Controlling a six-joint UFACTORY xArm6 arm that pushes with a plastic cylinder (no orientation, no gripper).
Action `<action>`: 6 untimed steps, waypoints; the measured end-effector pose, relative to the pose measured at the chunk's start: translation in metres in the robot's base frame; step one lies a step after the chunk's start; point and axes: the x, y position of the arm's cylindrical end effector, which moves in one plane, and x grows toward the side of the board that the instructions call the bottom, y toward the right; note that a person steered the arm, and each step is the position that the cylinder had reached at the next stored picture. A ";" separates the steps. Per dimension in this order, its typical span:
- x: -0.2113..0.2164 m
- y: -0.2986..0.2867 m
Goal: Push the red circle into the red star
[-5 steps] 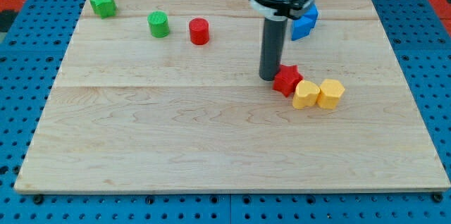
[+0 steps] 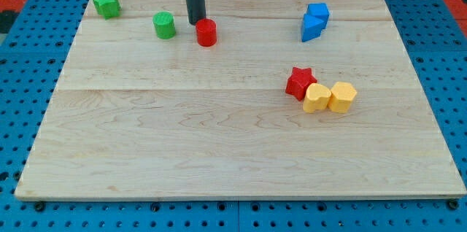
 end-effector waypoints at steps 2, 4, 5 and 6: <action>0.061 0.058; 0.069 0.106; 0.060 0.052; 0.089 0.045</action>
